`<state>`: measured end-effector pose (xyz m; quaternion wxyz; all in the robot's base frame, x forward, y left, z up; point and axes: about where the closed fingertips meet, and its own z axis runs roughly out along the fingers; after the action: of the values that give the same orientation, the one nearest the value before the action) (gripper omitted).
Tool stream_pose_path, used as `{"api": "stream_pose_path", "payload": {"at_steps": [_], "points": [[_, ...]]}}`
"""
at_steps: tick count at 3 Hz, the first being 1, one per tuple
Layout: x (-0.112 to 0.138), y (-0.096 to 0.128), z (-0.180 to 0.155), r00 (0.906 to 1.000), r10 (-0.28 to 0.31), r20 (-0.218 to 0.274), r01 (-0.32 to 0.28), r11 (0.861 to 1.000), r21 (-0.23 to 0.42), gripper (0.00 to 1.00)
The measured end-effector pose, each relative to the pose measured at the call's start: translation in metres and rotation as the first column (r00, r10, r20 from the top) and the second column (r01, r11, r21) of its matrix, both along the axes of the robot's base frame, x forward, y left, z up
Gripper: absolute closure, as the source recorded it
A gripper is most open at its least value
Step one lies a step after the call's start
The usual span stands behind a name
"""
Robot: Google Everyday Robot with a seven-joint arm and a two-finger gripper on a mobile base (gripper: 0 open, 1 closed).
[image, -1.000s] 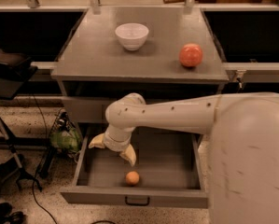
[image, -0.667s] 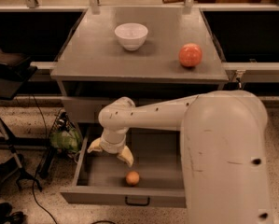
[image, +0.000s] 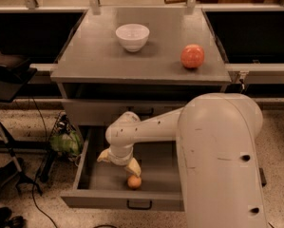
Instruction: Pick orange from middle drawer and place on counter
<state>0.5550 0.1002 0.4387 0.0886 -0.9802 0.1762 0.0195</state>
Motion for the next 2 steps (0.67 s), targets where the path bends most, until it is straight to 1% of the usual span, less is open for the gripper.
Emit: {"api": "stream_pose_path", "payload": {"at_steps": [1, 2], "points": [[-0.002, -0.015, -0.017, 0.9934, -0.108, 0.036, 0.108, 0.994, 0.010, 0.00], [0.002, -0.023, -0.037, 0.9842, -0.172, 0.042, 0.171, 0.985, 0.023, 0.00]]}}
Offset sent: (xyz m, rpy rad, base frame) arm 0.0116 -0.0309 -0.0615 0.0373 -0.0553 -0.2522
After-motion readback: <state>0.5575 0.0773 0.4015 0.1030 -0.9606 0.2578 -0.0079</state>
